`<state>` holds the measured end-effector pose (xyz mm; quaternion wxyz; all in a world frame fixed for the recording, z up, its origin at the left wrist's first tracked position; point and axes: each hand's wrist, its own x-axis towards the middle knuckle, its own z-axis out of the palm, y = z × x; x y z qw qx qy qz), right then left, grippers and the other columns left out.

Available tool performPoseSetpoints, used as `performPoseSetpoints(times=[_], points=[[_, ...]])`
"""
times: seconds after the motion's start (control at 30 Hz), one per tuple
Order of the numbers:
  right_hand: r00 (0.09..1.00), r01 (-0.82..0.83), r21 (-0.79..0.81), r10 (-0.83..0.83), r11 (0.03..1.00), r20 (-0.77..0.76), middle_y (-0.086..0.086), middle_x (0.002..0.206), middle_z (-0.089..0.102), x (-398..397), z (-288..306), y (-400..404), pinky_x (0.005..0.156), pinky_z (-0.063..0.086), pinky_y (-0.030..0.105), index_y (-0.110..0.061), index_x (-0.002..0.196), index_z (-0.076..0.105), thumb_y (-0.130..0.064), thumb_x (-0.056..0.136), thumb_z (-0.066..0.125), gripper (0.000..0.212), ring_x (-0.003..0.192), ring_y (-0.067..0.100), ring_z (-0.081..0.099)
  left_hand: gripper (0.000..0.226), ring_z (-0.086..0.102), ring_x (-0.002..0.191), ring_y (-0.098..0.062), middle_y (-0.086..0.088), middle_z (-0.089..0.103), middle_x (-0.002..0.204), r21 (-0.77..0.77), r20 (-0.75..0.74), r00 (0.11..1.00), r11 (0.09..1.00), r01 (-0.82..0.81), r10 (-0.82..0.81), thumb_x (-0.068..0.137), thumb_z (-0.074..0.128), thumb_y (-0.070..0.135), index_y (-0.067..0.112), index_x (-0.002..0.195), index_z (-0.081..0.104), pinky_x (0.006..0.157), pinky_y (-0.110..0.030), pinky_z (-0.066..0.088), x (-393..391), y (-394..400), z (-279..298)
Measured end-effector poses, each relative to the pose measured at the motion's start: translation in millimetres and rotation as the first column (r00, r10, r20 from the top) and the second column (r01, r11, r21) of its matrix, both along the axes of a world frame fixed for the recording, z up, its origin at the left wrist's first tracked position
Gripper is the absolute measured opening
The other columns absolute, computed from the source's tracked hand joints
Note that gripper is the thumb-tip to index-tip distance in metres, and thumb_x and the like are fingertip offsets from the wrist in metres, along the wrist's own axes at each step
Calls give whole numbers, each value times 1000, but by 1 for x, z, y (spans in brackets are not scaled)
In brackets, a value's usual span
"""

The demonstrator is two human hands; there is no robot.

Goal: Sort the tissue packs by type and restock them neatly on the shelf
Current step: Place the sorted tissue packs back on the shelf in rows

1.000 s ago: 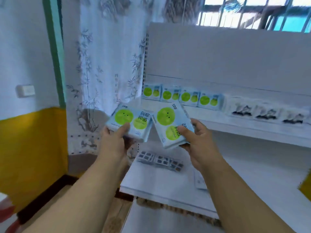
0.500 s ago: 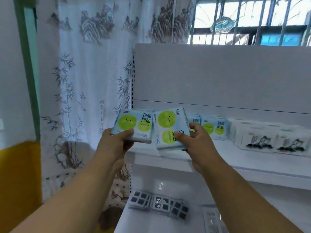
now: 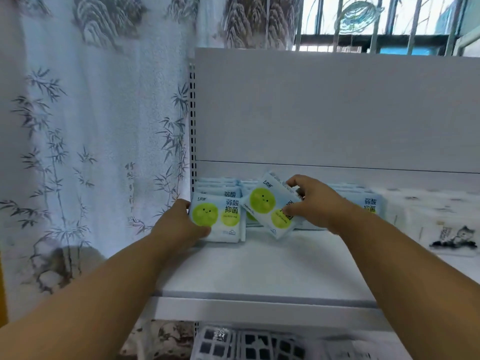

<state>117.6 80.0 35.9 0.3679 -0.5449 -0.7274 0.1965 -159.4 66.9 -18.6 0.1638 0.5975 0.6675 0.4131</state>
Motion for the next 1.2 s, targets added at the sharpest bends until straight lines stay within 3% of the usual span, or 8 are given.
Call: performPoseSetpoints(times=[0.2,0.37,0.47,0.57,0.7,0.87,1.07,1.2], points=[[956,3,-49,11,999,293,-3,94,71,3,39,22,64,55,30,-29,99,63,-14,75,79,32,79,19,69,56,63,88,-24,-3,63,100,30,-129,991,999,-37,40,74,79,24,16,118,46,74,-33,51,-3,12,4],[942,-2,-106,37,994,333,-1,92,74,12,52,29,77,61,46,-27,97,66,-11,77,80,29,79,23,74,64,63,87,-22,-2,64,101,54,-117,992,998,-37,43,73,81,22,19,124,43,70,-31,49,-10,14,3],[909,2,-112,45,994,415,-2,91,74,12,54,29,77,61,43,-27,96,67,-12,76,80,28,78,21,74,62,61,84,-19,0,64,98,44,-110,992,997,-57,61,71,81,20,19,120,44,62,-27,41,-14,19,3],[872,-24,-141,90,990,481,-7,95,68,-9,45,31,71,57,31,-29,101,66,-16,77,79,30,76,17,68,55,59,87,-20,-1,61,98,-6,-153,986,998,-68,66,69,79,20,17,110,44,67,-29,45,-12,26,4],[834,42,91,-86,995,545,-7,104,59,-35,18,43,76,41,24,-27,114,63,-16,80,73,37,93,14,54,59,55,90,-23,-1,55,98,-58,-248,965,993,-103,85,70,79,24,14,114,41,73,-31,44,-9,36,9],[654,120,324,-320,938,685,5,126,48,-45,-6,40,95,36,41,-25,132,49,-33,84,62,50,117,28,42,55,53,91,-22,0,52,96,-99,-322,943,987,-124,86,71,79,26,15,110,41,74,-30,43,-4,38,14],[752,71,430,-332,900,569,7,124,47,-56,-11,10,93,35,41,-21,131,46,-36,84,62,52,115,28,43,68,52,114,-35,-14,51,123,-29,-358,903,964,-264,237,73,76,31,9,128,41,92,-42,48,14,5,17],[805,-31,444,-241,895,542,7,124,48,-53,-11,-26,92,36,41,-21,133,45,-34,86,59,51,114,28,43,63,53,110,-33,-12,52,119,79,-353,896,963,-259,270,75,73,32,13,127,43,90,-43,49,43,-38,17]])
